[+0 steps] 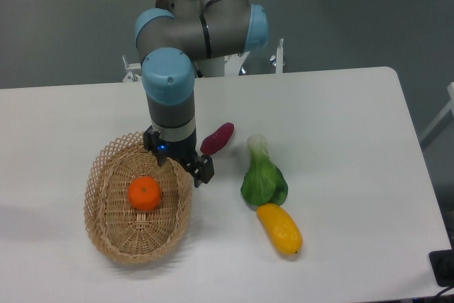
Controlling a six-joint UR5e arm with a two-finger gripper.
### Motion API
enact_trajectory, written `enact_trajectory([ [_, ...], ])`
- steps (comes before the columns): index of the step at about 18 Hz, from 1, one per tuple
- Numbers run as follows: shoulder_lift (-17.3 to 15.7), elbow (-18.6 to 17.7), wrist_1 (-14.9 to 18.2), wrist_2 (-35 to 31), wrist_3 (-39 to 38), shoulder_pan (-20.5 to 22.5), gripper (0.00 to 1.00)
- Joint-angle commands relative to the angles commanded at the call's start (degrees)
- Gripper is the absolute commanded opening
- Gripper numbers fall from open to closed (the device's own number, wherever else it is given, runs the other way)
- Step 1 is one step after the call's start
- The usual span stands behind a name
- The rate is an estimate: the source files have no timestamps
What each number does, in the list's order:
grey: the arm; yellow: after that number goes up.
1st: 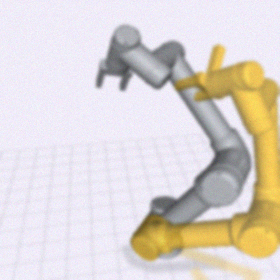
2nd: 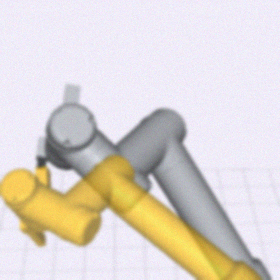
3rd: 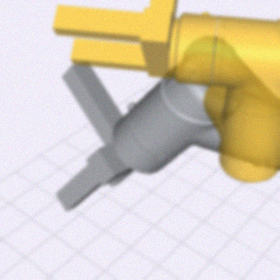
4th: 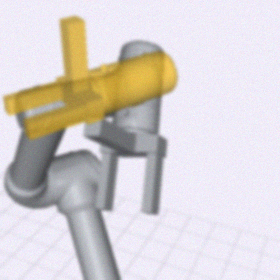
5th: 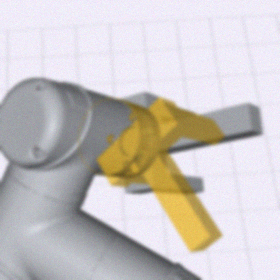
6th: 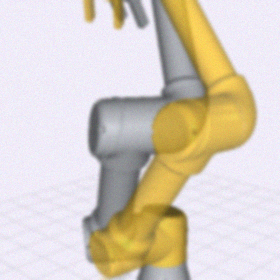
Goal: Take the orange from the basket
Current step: 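Lower the gripper into the wicker basket over the orange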
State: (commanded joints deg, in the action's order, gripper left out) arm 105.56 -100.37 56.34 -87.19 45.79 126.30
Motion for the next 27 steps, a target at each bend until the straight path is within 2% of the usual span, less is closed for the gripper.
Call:
enact_trajectory([
  [14,0.3,0.1,-0.1,0.2,-0.3,-0.5,1.00],
  [18,1.0,-0.3,0.1,0.1,-1.4,-1.1,1.00],
  [22,2.5,-0.9,-1.3,0.1,-6.5,-2.9,1.00],
  [27,4.3,-0.8,-1.8,-0.1,-8.5,-4.9,1.00],
])
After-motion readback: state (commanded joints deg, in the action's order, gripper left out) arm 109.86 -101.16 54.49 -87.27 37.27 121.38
